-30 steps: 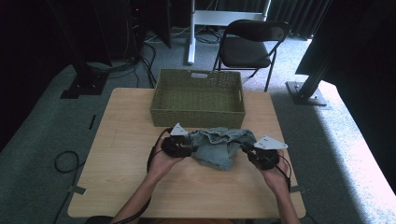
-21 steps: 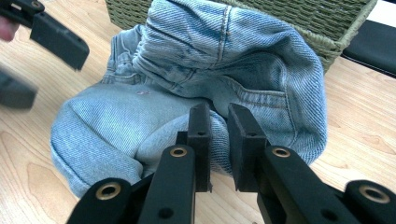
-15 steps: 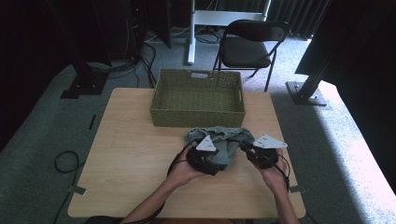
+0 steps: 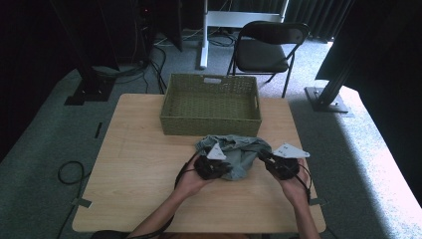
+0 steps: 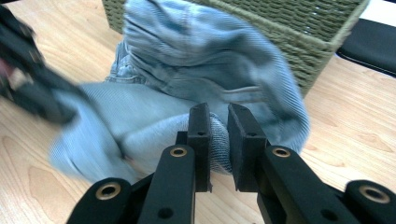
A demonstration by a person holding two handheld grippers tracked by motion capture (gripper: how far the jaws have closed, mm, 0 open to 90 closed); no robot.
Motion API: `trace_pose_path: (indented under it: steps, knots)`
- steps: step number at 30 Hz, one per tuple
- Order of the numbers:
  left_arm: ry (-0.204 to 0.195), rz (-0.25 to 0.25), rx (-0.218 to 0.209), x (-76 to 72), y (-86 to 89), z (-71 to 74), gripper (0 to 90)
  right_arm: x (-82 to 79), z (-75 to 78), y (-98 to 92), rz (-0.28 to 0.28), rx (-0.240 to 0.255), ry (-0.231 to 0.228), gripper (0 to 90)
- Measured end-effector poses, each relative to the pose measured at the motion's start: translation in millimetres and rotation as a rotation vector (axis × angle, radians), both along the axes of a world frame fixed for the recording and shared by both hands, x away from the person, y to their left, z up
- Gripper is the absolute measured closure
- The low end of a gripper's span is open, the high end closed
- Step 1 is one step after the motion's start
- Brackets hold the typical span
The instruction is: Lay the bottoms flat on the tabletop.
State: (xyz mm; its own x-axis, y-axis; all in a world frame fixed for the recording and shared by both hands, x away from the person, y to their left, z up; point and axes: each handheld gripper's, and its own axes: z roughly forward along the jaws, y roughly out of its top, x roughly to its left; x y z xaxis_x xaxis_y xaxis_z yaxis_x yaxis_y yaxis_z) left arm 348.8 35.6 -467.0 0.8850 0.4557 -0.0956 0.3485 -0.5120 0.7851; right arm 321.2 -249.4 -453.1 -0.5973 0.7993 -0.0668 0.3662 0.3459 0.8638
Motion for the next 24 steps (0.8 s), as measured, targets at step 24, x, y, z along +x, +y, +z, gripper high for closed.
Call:
trace_pose_path:
  steps: [24]
  knots:
    - [0.116,0.475,-0.082,45.3,149.4,-22.3,82.9,17.2,-19.2,-19.3,-0.084,0.024,0.085,81.0]
